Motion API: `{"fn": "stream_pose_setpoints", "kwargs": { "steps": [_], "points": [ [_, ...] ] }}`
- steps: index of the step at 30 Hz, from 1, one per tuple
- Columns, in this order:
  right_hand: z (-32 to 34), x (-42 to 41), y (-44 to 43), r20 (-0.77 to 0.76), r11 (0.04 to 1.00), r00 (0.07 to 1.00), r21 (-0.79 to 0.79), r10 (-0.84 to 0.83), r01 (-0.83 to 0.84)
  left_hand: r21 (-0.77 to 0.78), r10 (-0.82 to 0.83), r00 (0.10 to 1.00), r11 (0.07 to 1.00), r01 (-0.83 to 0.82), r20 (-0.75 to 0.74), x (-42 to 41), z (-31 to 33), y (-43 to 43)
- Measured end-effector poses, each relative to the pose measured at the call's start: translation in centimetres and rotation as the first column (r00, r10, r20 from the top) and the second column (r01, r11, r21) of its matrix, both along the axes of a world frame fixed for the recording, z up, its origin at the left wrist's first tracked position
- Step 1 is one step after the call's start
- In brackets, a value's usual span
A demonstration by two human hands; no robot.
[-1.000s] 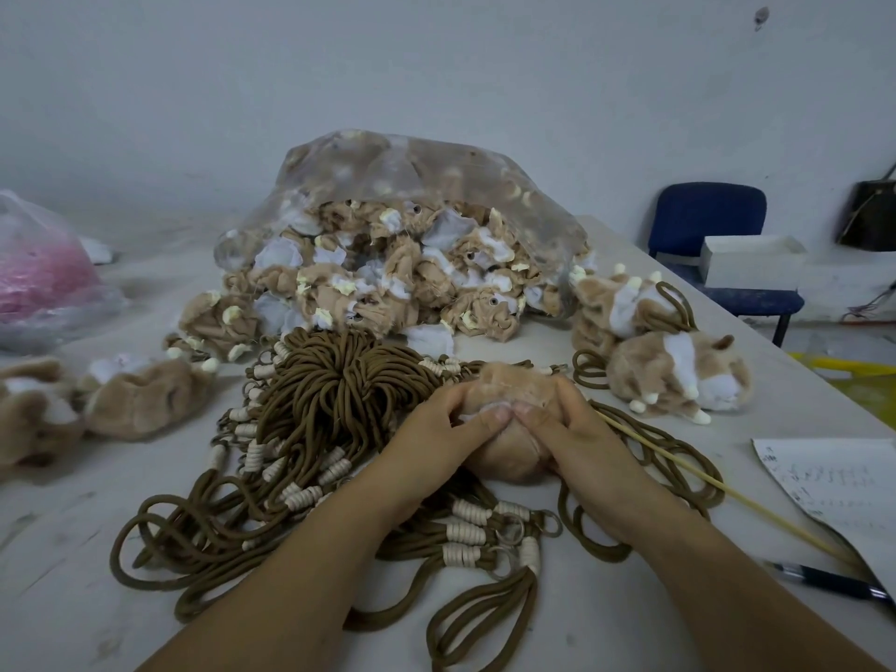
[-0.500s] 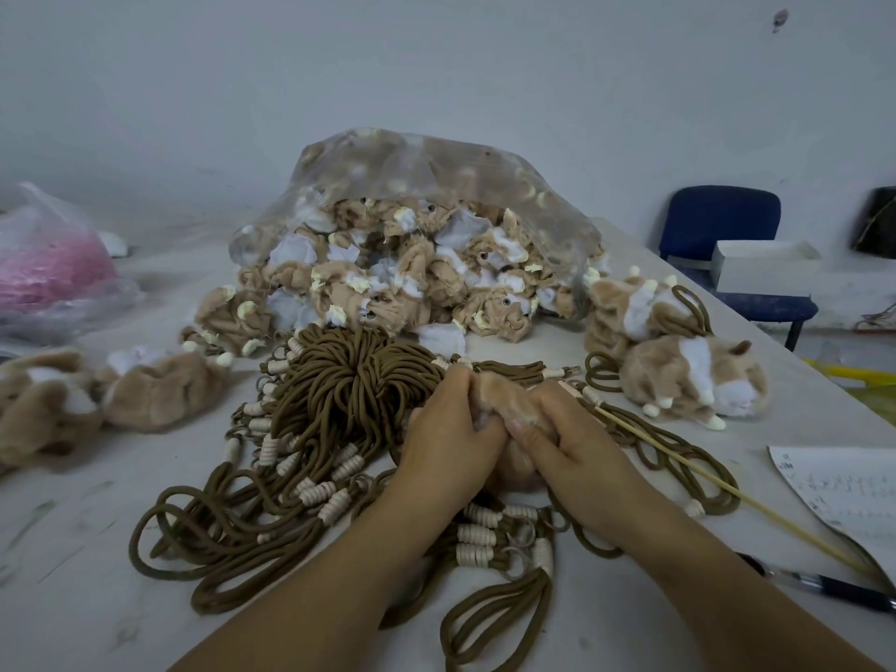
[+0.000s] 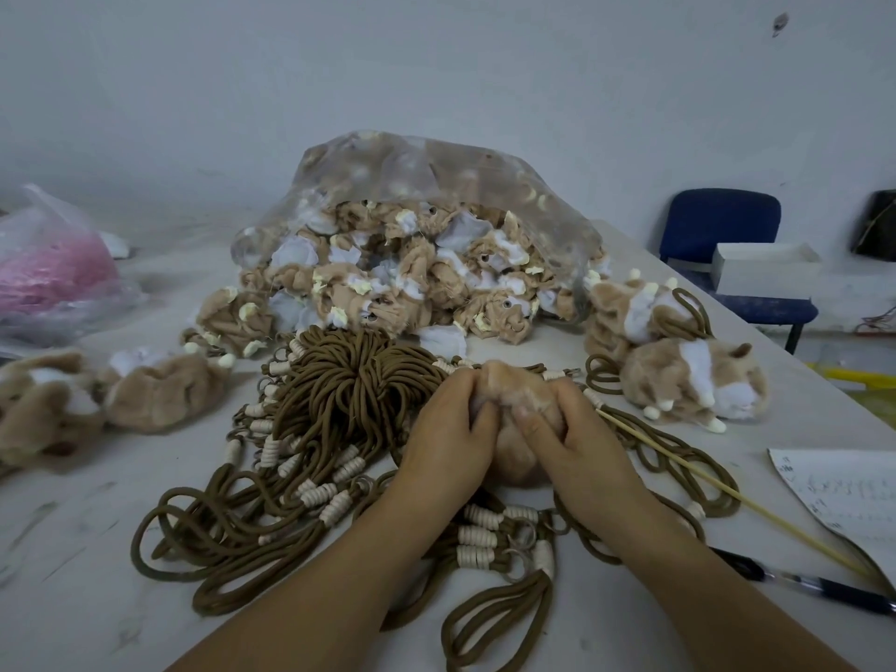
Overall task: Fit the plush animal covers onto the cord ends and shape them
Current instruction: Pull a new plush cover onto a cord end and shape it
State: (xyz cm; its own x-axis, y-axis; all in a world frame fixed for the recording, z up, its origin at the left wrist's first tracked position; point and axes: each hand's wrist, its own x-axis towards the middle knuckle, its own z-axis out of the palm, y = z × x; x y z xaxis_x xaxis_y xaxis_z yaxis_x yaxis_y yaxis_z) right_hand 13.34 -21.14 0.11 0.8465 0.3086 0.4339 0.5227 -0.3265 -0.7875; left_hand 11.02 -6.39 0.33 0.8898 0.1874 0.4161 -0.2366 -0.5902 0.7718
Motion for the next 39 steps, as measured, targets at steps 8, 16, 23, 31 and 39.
{"fn": "stream_pose_setpoints", "kwargs": {
  "steps": [8, 16, 23, 31, 39],
  "points": [
    [-0.5, -0.1, 0.5, -0.035, 0.997, 0.999, -0.071, 0.019, -0.022, -0.307, 0.079, 0.99, 0.945, -0.112, -0.118, 0.0, 0.2, 0.0],
    [0.1, 1.1, -1.4, -0.09, 0.992, 0.991, 0.067, -0.1, 0.106, -0.319, -0.199, 0.956, 0.94, 0.124, -0.214, 0.1, -0.2, -0.1],
    [0.2, 0.6, -0.6, 0.219, 0.988, 0.976, -0.143, -0.02, 0.052, -0.333, -0.103, 0.967, 0.943, 0.02, -0.234, 0.0, -0.2, -0.3],
    [1.1, -0.4, 0.4, 0.474, 0.942, 0.858, -0.334, 0.197, -0.032, -0.474, -0.002, 0.974, 0.874, -0.108, -0.226, -0.1, 0.1, 0.1],
    [0.7, 0.8, -1.7, 0.106, 0.981, 0.977, -0.043, -0.184, 0.189, -0.3, -0.152, 0.982, 0.947, 0.113, -0.112, -0.2, 0.3, 0.0]
  ]
}}
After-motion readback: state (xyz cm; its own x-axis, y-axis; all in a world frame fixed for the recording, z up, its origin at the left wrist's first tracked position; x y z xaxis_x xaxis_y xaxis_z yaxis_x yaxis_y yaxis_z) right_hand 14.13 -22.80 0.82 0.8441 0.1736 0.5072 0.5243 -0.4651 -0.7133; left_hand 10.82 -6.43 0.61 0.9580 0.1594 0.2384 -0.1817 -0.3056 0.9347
